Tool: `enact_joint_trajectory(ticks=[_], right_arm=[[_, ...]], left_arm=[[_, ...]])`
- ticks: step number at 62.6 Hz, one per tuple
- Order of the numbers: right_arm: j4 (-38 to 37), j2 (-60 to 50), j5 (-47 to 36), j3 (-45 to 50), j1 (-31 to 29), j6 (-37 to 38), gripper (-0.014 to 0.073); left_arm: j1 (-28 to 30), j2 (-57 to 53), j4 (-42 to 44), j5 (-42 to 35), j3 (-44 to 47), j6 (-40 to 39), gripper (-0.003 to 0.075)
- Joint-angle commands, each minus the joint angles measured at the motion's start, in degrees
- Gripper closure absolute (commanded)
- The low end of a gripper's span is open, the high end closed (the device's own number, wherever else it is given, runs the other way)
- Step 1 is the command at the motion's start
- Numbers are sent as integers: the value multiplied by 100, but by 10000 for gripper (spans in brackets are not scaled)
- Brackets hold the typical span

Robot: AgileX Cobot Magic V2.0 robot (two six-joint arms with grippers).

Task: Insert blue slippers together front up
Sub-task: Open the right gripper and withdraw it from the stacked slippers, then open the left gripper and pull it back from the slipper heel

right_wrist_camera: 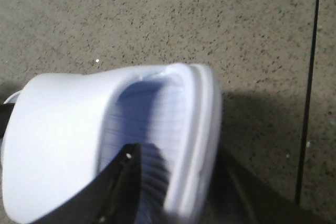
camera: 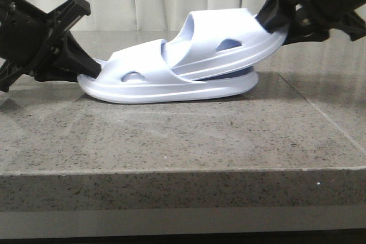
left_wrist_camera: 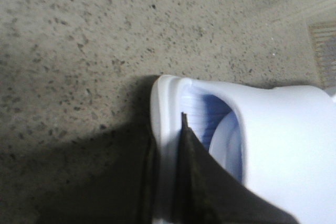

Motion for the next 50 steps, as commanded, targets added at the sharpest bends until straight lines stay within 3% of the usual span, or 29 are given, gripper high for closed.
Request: enact_joint_trajectory(ticks=[1, 19, 37, 42, 50], right_arm=[[-142, -368, 549, -121, -520, -59, 151], [-231, -542, 1549, -121, -1985, -59, 154], [-443, -542, 1813, -121, -2320, -59, 154], [-443, -542, 1850, -121, -2320, -59, 154], [-443, -542, 1849, -121, -2320, -67, 154]], left_arm=[[-85, -140, -134, 380, -132, 29, 741], [-85, -140, -134, 394, -132, 29, 741], [-85, -164, -76, 388, -141, 29, 733], [-85, -218, 108, 326, -170, 29, 653], [-85, -400, 323, 137, -169, 29, 426]])
